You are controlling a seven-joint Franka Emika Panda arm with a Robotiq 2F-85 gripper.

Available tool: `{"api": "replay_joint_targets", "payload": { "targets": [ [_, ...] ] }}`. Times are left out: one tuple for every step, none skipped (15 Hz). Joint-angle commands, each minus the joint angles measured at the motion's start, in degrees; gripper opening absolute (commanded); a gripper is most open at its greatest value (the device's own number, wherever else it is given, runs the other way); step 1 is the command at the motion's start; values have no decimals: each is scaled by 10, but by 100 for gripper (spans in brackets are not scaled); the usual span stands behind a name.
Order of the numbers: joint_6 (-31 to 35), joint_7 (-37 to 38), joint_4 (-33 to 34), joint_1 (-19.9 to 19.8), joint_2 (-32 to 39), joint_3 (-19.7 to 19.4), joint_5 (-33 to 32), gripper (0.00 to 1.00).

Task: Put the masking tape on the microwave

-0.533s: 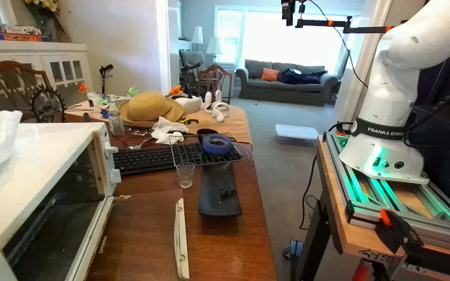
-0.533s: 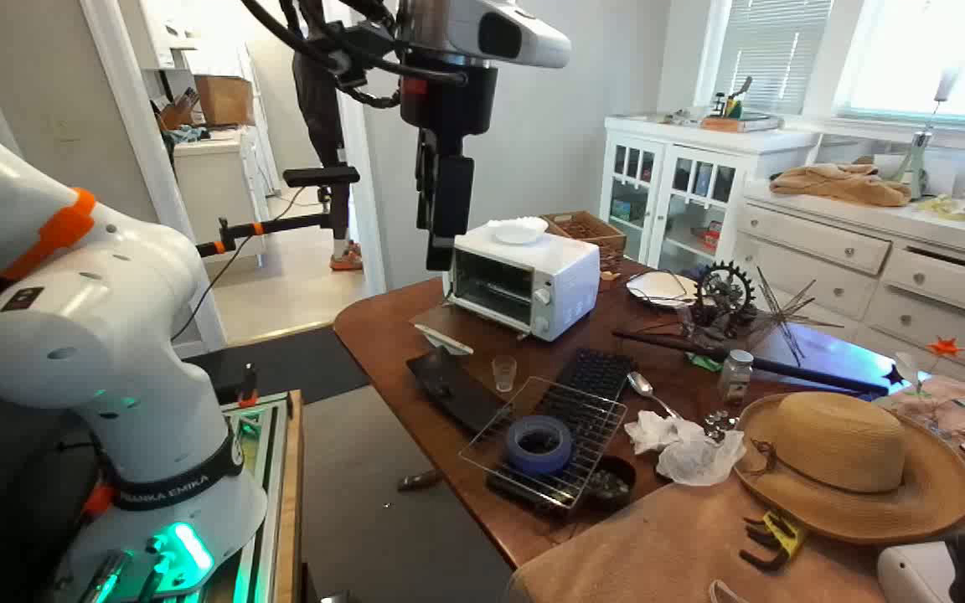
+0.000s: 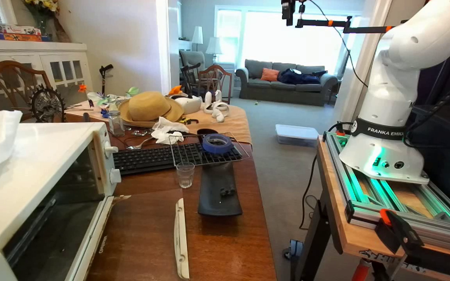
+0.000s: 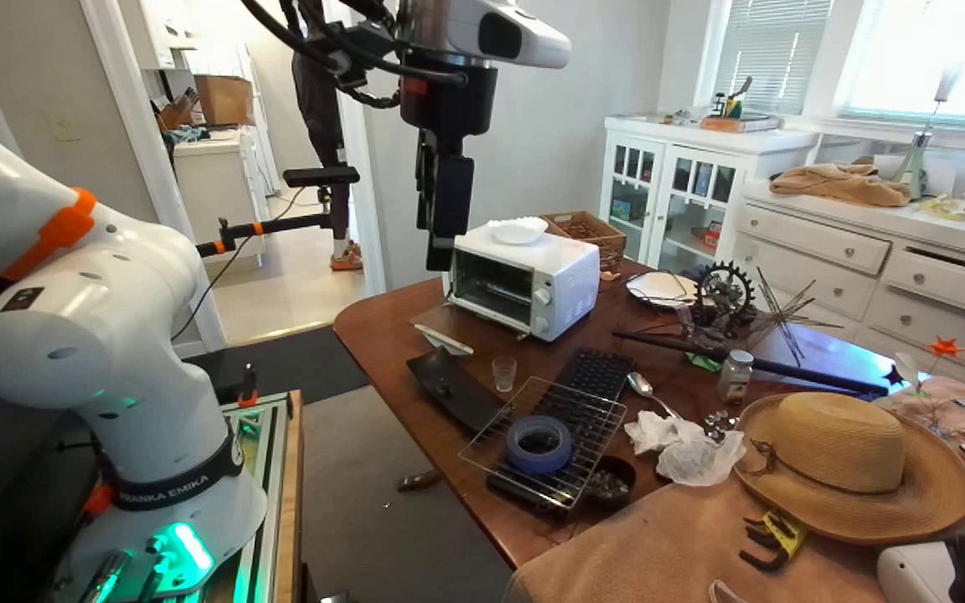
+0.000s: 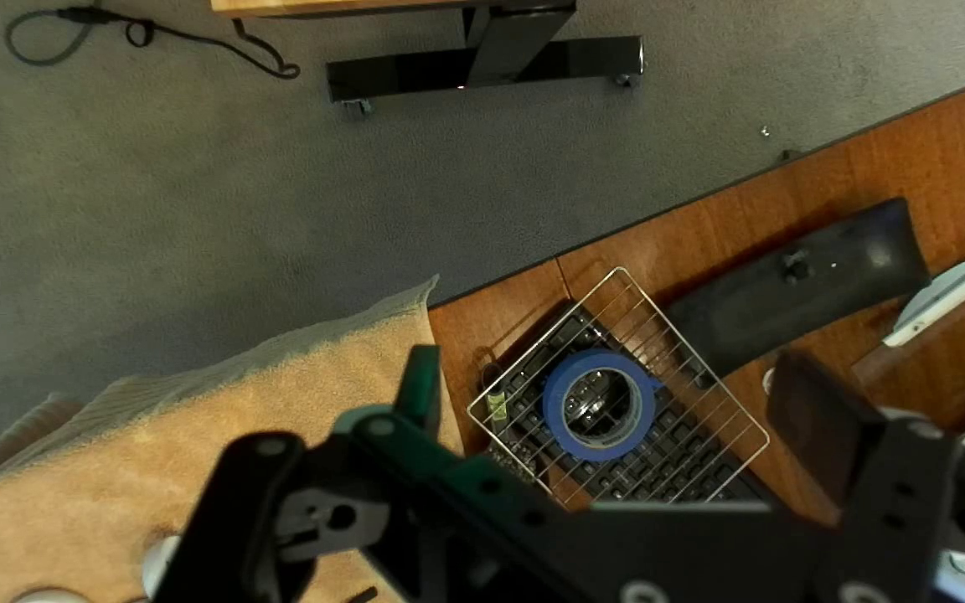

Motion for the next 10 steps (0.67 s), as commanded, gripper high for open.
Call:
{"api": "replay_joint_targets", "payload": {
  "targets": [
    [6,5,-2,-4,3,4,2,100],
    [25,26,-8,-9,9,7,5,100],
    [39,40,-12,-12,13,9,5,100],
    [62,57,-21,-14,22,9,11,100],
    [90,74,-30,-17,30,10,13,100],
    [119,92,-38,-21,40,12,12,100],
    [146,108,-47,-24,50,15,11,100],
    [179,128,-55,-28,73,17,10,100],
    [207,147,-60,-31,92,21,10,100],
    [236,165,-64,-32,122,27,8,100]
  ]
}}
